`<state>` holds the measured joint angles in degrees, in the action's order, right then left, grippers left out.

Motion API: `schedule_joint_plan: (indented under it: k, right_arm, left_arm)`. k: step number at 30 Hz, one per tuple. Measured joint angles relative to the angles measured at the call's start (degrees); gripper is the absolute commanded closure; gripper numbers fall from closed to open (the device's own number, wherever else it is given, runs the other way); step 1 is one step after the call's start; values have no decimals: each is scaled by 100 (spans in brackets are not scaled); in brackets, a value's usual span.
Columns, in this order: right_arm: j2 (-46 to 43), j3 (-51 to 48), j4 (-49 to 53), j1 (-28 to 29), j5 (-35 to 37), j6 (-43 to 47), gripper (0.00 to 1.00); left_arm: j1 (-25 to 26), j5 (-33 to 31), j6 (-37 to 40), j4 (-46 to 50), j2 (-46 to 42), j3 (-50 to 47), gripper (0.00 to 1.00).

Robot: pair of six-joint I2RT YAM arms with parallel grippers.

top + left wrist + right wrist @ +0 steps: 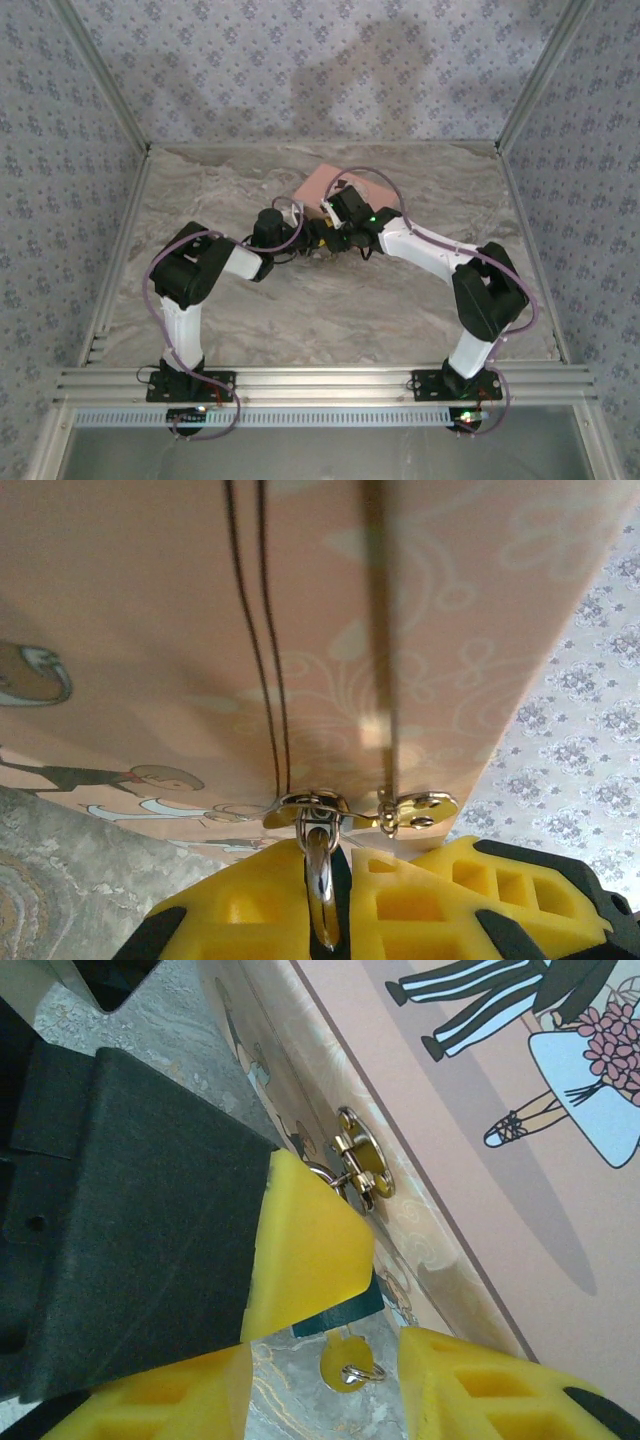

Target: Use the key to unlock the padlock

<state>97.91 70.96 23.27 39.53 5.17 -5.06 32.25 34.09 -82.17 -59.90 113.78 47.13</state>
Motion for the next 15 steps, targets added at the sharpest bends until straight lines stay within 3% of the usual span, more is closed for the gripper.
schedule_joint_plan:
  k: [15]
  right_arm:
    - [-420, -520, -175, 46, 46, 48, 53]
  left_arm:
    - [-114, 341, -151, -33, -13, 7, 100]
